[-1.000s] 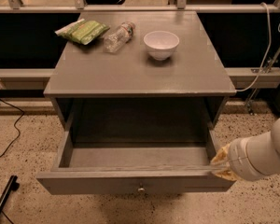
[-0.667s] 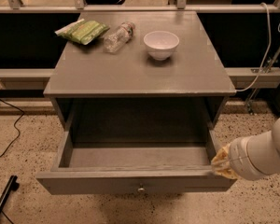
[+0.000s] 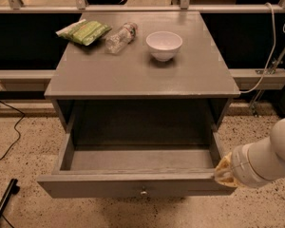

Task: Close top drawer

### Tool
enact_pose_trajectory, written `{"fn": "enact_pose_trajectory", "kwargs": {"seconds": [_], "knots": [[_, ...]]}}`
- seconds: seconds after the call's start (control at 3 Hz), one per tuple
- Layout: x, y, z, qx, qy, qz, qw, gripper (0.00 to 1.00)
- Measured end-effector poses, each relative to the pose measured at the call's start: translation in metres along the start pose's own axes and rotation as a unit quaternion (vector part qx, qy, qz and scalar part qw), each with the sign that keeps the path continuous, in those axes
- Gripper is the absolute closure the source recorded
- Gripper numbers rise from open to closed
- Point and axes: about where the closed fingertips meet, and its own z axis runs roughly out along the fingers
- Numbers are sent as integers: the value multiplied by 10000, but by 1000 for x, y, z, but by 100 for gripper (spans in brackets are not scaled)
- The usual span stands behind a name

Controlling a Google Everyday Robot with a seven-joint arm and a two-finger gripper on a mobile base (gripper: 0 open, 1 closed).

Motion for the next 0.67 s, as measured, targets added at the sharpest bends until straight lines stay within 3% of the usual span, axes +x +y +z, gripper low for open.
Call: {"fn": "enact_pose_trajectory", "kwargs": {"seconds": [0.67], "knots": [[1,10,3,-125,-48,108,9999,100]]}}
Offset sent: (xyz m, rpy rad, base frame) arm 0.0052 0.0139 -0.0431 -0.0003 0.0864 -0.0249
